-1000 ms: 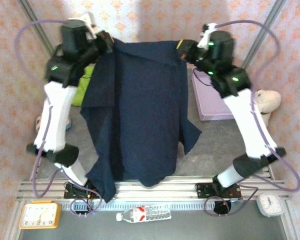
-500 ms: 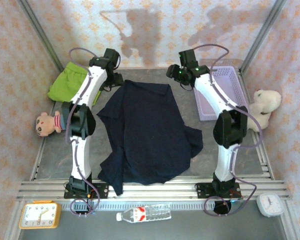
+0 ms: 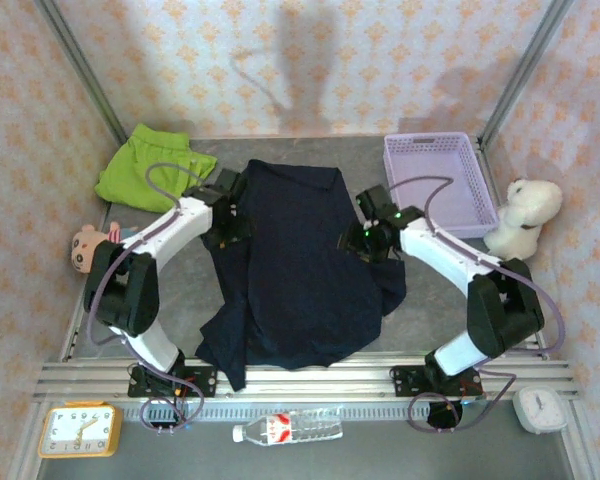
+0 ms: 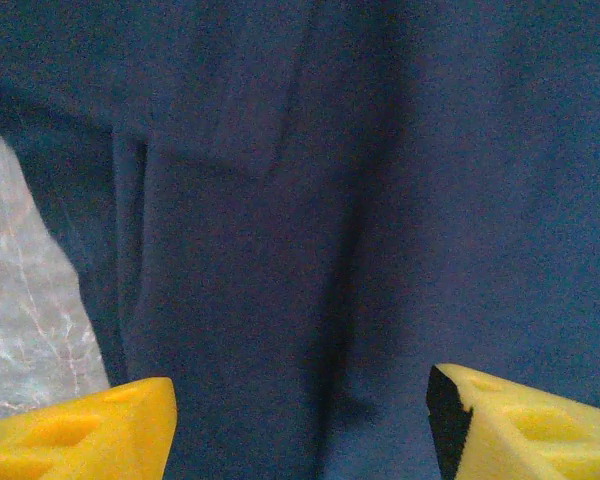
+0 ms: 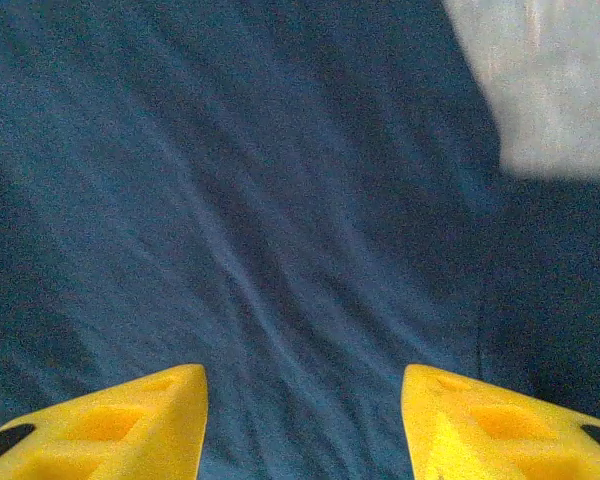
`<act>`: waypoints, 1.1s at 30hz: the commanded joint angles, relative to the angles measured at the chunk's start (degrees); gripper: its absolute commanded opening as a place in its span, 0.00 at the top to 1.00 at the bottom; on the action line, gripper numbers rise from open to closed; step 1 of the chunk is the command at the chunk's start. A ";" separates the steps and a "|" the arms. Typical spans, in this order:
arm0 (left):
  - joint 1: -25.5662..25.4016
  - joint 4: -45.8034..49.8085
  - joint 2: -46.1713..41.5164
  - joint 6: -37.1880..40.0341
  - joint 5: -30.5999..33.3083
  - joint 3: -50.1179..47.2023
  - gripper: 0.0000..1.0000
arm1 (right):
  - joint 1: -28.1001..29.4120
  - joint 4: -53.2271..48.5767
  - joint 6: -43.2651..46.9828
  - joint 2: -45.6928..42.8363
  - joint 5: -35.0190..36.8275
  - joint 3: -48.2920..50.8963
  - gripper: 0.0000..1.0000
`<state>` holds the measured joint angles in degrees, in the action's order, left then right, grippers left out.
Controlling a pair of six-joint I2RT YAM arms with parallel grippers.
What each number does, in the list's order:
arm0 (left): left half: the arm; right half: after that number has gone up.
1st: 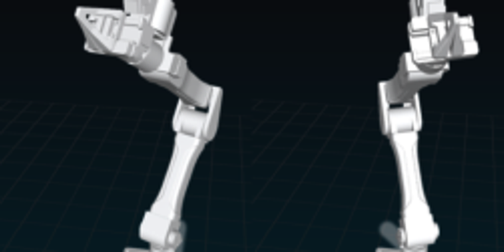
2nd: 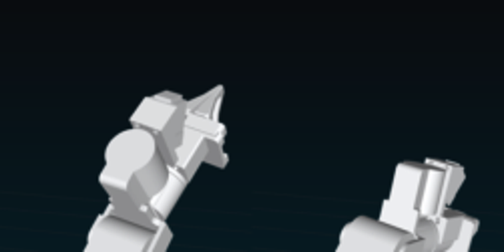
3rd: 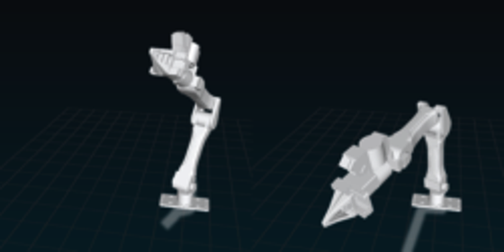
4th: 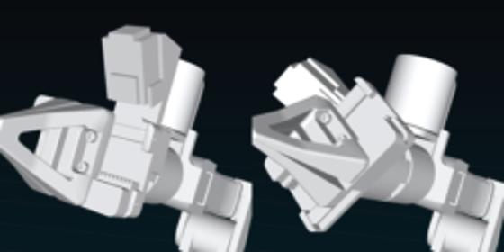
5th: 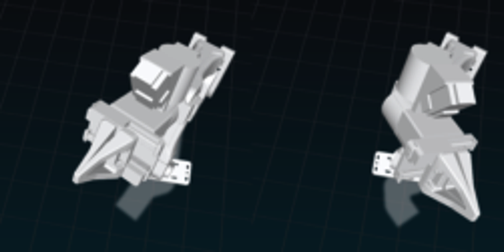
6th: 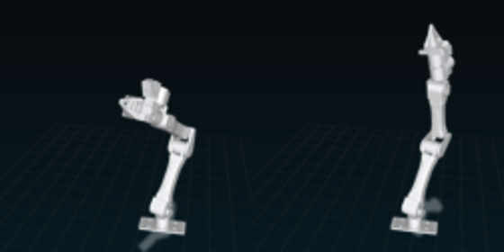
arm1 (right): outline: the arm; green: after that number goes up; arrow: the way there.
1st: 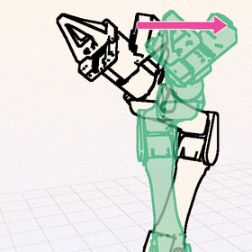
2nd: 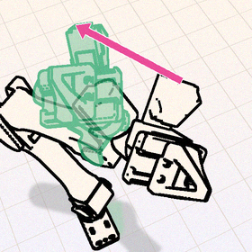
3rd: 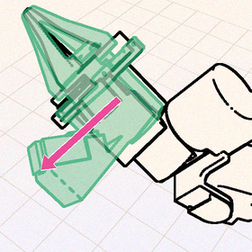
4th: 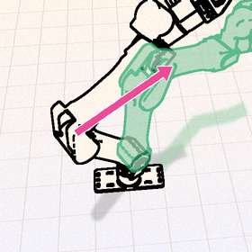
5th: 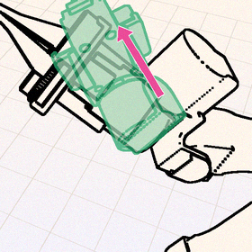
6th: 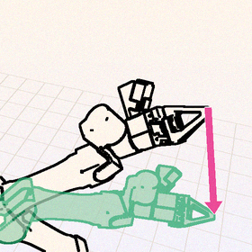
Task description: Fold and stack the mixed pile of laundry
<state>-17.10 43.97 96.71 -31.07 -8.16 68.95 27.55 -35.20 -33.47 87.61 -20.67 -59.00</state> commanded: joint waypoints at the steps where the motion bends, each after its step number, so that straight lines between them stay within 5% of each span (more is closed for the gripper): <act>1: 0.40 -5.37 1.06 -2.52 2.62 -3.86 0.33 | 0.59 2.92 -5.76 2.78 -0.85 2.64 0.47; 10: -0.02 -9.63 3.08 -8.14 -0.21 -14.41 0.41 | -2.13 1.57 -6.10 19.52 8.97 -9.56 0.49; 14: -0.19 -13.06 3.65 -11.21 -8.27 -20.62 0.54 | -2.32 -7.68 2.18 34.01 13.66 -30.32 0.49; 20: -6.31 -15.72 -0.81 -19.51 -18.63 -21.05 0.54 | -4.14 -17.80 5.57 50.07 9.30 -58.45 0.52; 27: -10.10 -12.08 -8.05 -23.24 -21.47 -11.36 0.45 | -5.12 -17.76 10.85 45.43 4.54 -62.26 0.45; 33: -6.30 -2.60 -4.77 -13.19 -13.34 2.56 0.31 | -6.11 -15.73 13.03 31.54 10.44 -46.37 0.42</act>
<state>-26.06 35.00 91.15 -49.08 -25.76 66.92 22.15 -49.78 -22.65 127.15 -14.06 -109.91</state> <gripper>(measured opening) 0.684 0.583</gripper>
